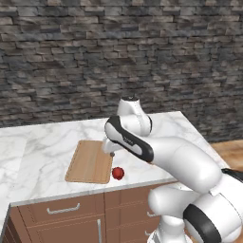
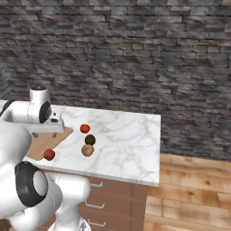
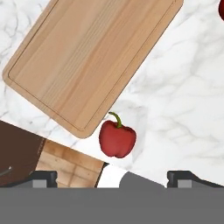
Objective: Place the avocado, onion, tomato, and bell pepper on the cutting board.
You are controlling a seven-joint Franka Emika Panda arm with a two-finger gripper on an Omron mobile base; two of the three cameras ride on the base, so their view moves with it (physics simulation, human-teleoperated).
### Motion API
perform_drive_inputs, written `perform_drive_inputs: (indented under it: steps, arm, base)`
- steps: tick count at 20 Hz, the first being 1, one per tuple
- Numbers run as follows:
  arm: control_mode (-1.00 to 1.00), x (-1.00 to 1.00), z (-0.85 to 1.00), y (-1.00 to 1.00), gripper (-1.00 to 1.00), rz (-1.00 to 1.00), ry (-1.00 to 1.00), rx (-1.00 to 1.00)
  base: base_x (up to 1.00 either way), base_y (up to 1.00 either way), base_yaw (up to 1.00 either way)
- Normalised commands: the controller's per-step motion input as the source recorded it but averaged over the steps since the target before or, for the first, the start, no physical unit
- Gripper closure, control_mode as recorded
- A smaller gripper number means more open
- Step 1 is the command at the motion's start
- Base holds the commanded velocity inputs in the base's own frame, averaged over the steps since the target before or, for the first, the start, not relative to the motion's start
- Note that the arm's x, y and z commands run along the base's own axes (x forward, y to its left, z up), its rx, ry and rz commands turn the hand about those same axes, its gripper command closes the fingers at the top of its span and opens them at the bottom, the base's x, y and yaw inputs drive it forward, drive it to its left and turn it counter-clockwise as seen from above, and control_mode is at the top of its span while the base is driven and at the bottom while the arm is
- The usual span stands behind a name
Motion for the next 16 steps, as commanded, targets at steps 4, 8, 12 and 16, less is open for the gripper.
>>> perform_drive_inputs:
  steps: [4, 8, 12, 16]
  arm:
    - [-1.00, 0.18, -0.30, 0.03, -1.00, 0.03, 0.02, 0.00]
    - [-1.00, 0.23, -0.23, 0.00, -1.00, 0.03, 0.01, 0.00]
    - [-1.00, 0.10, -0.27, 0.00, -1.00, 0.03, 0.00, 0.00]
    - [-1.00, 0.00, -0.27, 0.00, -1.00, 0.02, 0.00, 0.00]
  base:
    - [0.00, 0.00, 0.00]
    - [0.00, 0.00, 0.00]
    - [0.00, 0.00, 0.00]
    - [0.00, 0.00, 0.00]
